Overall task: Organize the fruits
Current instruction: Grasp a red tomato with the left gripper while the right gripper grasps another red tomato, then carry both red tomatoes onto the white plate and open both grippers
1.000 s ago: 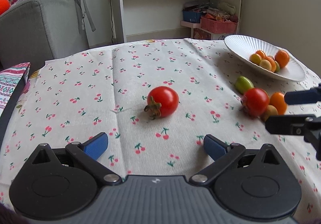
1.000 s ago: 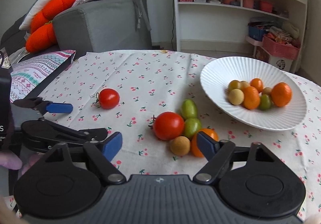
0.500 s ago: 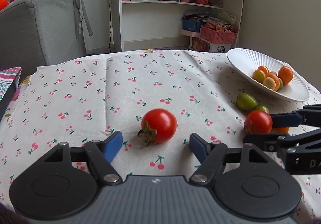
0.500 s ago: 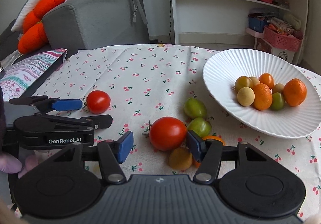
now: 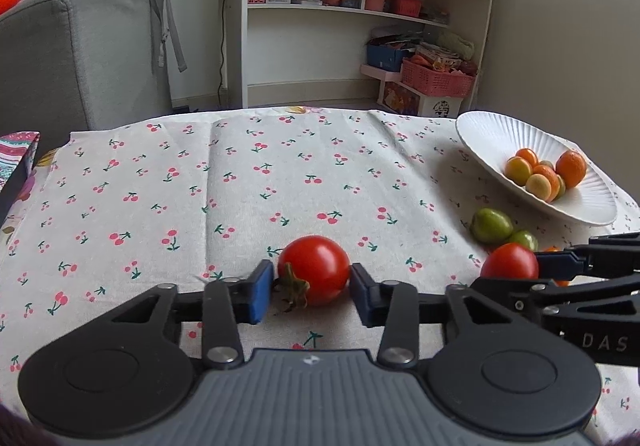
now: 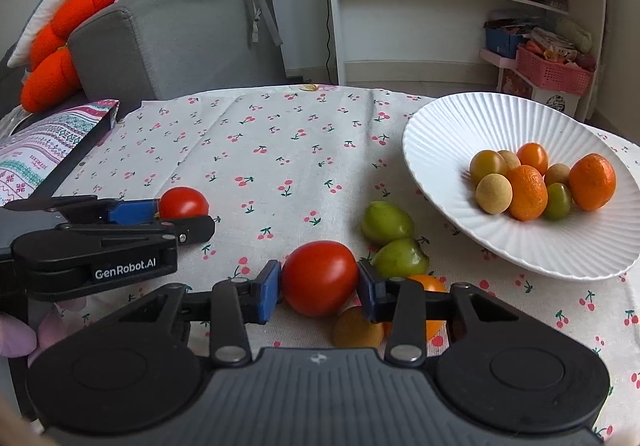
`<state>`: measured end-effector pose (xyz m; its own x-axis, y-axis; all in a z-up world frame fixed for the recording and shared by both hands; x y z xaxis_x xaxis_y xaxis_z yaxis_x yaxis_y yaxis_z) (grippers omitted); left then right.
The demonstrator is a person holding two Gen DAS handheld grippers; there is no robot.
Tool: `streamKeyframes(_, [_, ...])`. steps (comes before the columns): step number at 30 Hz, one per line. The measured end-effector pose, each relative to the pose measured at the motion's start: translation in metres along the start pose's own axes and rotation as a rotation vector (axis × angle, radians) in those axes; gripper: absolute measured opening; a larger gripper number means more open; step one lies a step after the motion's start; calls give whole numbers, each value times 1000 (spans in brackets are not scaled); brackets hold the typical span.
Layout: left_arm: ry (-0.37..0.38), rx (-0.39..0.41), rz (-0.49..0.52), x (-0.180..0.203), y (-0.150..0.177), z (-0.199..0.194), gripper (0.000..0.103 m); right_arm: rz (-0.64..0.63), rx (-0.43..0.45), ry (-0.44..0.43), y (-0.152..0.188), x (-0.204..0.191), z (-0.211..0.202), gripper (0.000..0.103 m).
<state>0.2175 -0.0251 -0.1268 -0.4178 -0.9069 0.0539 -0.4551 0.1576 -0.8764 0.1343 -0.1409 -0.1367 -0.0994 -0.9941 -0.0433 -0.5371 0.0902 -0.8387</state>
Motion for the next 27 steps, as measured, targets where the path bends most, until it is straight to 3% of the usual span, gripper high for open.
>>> streamKeyframes(14, [-15, -8, -5, -4, -3, -8, 26, -6, 12, -12, -5, 1, -7, 37])
streamKeyframes(27, [38, 6, 23, 20, -16, -20, 26, 17, 55, -19, -21, 9, -24, 37])
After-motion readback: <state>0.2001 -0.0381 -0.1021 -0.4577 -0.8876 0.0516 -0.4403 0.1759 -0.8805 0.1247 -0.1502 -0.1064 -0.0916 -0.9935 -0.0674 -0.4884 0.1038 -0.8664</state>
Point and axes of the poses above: each gripper's, at about its wrist camera, not at the fingertips, and z roughly the way its jaws point, x to its right, y to its underside, the point moved 10 cm from there along z, roughly the way its jaws point, and after that the axes turned 10 degrees about x, right-handed, at the moved point
